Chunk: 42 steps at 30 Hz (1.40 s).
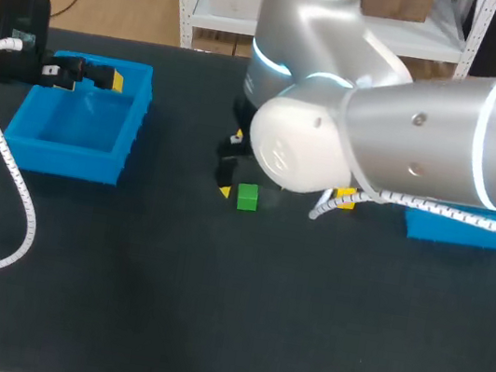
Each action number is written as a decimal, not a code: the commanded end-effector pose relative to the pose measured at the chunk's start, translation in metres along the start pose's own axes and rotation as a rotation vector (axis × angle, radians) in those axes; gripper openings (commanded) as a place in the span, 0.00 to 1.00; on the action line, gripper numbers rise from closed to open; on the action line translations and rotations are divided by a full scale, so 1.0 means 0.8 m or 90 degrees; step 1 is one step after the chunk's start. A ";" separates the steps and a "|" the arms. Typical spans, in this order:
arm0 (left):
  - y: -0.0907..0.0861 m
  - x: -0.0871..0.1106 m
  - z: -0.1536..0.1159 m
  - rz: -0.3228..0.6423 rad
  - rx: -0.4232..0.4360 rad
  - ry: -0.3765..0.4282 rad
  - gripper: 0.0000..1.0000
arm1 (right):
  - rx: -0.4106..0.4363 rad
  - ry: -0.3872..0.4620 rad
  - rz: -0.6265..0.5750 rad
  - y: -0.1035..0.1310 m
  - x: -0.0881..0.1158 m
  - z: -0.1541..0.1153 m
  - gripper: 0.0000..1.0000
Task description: Put the green cubes in the right bin and the yellow cubes in the left bin.
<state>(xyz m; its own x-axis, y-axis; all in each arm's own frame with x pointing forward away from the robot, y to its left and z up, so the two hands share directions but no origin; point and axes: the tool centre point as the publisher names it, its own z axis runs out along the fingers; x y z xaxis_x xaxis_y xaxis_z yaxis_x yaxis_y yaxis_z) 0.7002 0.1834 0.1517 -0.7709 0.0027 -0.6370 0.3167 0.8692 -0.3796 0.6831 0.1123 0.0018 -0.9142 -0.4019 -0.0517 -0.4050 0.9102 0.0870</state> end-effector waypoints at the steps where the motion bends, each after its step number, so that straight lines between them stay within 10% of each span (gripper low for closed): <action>1: 0.002 0.002 0.000 0.001 0.004 -0.004 1.00 | 0.003 0.015 -0.003 0.002 -0.005 0.002 1.00; 13: 0.002 0.002 0.000 0.001 0.004 -0.004 1.00 | 0.014 0.021 -0.003 0.003 0.005 0.011 1.00; 14: 0.002 0.002 0.000 0.001 0.004 -0.004 1.00 | 0.016 0.024 -0.004 0.003 0.007 0.013 0.87; 15: 0.002 0.002 0.000 0.001 0.004 -0.004 1.00 | 0.016 0.025 -0.005 0.003 0.007 0.014 0.49; 18: 0.002 0.002 0.000 0.001 0.004 -0.004 1.00 | 0.017 0.026 -0.004 0.003 0.008 0.016 0.00; 32: 0.002 0.002 0.000 0.001 0.004 -0.004 1.00 | 0.029 -0.081 -0.041 -0.007 -0.010 -0.044 0.00; 42: 0.002 0.002 0.000 0.001 0.004 -0.004 1.00 | 0.055 -0.275 0.066 -0.136 -0.009 -0.196 0.00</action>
<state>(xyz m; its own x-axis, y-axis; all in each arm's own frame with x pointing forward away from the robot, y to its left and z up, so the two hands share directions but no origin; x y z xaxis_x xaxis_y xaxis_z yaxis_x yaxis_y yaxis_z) 0.7002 0.1834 0.1517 -0.7709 0.0027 -0.6370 0.3167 0.8692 -0.3796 0.7539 0.0574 0.1059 -0.9095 -0.3314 -0.2511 -0.3433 0.9392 0.0040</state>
